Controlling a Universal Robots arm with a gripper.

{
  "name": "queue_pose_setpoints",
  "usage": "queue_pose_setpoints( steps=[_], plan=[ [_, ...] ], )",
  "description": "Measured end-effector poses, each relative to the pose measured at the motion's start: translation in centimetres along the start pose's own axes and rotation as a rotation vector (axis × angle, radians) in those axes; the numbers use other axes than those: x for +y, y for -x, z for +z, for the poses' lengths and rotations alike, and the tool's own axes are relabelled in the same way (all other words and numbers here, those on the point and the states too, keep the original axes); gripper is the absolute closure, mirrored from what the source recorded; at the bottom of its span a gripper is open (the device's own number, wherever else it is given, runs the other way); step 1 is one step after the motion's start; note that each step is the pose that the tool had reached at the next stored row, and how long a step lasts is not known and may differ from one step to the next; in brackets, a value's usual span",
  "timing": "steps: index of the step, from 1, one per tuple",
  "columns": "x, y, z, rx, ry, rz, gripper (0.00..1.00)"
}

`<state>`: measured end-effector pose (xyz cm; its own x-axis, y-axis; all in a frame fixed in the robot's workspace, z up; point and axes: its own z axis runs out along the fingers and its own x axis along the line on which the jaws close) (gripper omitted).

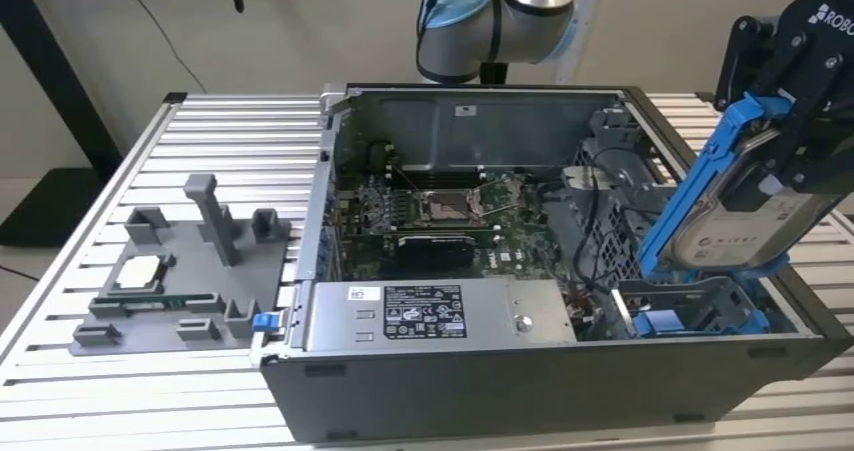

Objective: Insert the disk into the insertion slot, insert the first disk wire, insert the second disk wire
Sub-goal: 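Insert the disk into the insertion slot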

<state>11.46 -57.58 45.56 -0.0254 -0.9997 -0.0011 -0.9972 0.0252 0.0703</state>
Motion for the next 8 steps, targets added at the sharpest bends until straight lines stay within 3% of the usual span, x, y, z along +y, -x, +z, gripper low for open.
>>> queue_pose_setpoints(
  steps=[8],
  plan=[
    [-0.02,0.00,0.23,-0.0004,0.0000,0.000,1.00]
  ],
)
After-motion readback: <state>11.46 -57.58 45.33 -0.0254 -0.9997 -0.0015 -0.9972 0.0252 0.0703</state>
